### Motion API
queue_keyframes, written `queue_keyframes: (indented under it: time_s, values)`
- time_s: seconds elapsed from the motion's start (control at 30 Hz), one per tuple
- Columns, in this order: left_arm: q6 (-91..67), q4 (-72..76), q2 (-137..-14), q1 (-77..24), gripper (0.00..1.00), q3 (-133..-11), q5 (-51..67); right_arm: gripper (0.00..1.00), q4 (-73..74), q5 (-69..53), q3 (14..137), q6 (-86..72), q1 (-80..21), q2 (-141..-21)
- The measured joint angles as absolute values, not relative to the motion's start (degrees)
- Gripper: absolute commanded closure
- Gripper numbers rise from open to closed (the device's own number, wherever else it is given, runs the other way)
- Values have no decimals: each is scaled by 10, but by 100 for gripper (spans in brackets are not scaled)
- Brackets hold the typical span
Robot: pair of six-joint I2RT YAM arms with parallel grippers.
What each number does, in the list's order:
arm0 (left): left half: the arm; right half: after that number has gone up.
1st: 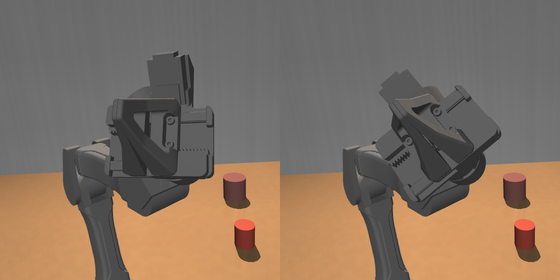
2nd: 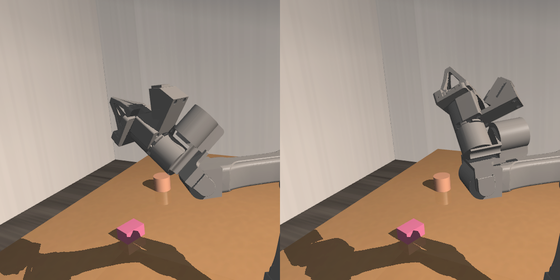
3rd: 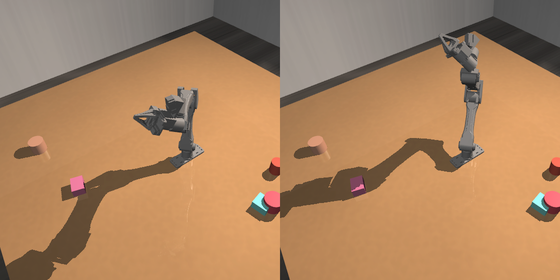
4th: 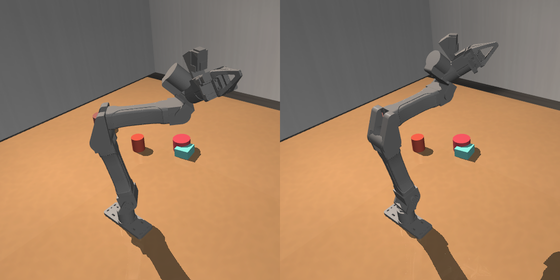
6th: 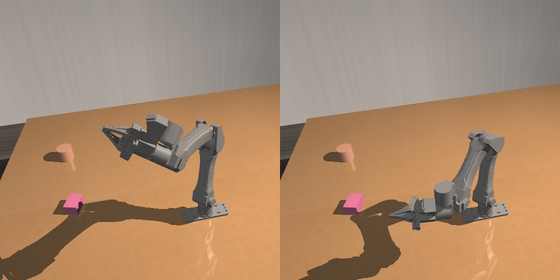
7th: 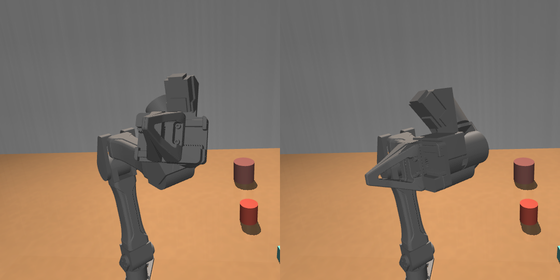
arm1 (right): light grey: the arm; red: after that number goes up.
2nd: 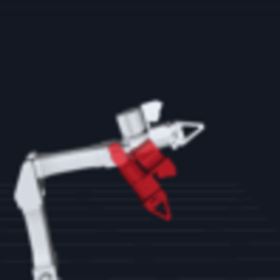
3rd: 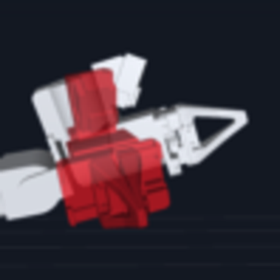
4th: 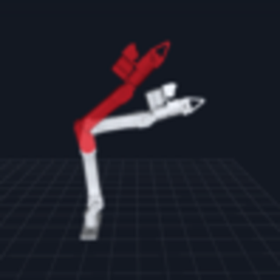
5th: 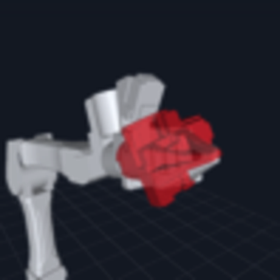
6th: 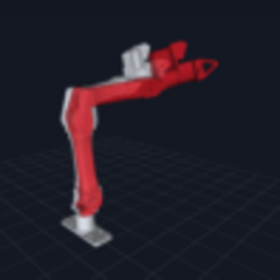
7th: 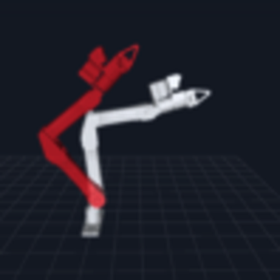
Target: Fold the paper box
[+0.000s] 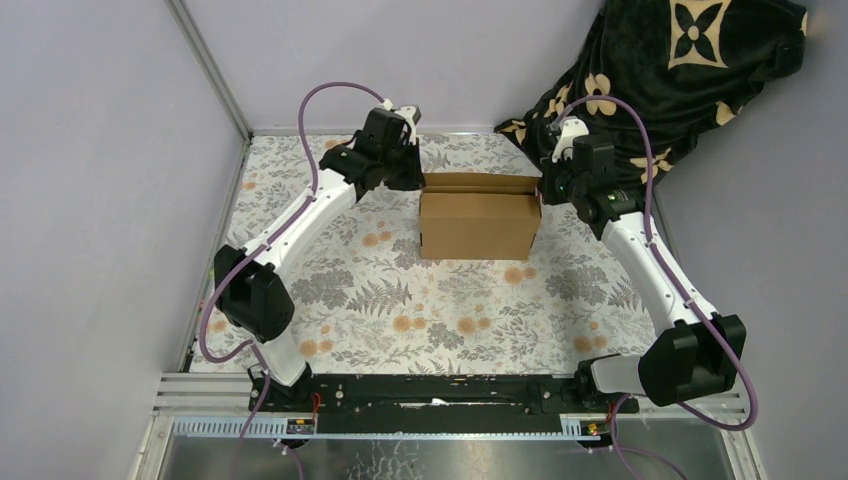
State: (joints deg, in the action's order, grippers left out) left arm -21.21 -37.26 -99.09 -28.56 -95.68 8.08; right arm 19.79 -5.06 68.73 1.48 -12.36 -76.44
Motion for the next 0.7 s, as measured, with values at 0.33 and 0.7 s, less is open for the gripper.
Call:
queue_keyframes:
  time_s: [0.33, 0.7]
  values:
    - [-238, -375, -1010, -285, 87, -978, 81, 100, 185, -28, 676, -11, -124, -757]
    - [-258, -382, -1025, -275, 88, -996, 100, 100, 170, -13, 668, -36, -124, -756]
